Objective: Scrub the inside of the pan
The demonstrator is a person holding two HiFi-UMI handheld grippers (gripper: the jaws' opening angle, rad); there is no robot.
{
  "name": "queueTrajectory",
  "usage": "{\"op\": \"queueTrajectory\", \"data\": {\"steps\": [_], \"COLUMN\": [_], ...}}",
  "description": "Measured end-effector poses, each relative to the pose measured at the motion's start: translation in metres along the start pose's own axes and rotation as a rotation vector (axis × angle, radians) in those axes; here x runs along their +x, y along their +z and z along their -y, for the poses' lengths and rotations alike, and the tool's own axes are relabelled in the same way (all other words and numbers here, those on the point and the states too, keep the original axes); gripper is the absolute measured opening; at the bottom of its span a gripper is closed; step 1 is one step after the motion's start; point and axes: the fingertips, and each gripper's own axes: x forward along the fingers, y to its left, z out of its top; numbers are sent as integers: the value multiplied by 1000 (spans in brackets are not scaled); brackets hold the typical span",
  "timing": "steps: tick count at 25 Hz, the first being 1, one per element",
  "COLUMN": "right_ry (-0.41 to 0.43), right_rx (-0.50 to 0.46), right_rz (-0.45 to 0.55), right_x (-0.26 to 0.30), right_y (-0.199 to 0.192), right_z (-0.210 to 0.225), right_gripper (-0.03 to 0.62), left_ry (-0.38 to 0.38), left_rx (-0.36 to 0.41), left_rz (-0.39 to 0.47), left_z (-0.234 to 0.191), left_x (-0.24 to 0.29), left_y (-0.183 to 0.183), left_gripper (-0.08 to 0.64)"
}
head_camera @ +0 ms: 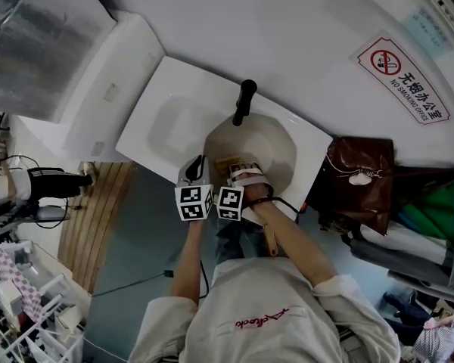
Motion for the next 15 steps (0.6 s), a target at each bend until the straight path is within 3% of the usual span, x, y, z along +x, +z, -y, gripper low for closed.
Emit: {"op": "queueTrajectory", "data": {"steps": [15], "right_ry": [3], "right_rx": [31], "right_rz": [-133], "right_x": [1], "right_y": [-90], "right_z": [-1], "right_gripper": [26], "left_ry": [4], "left_rx": [8], "left_rz": [-1], "left_z": [0], "left_x": [-1], "left_y": [0], "left_gripper": [31]}}
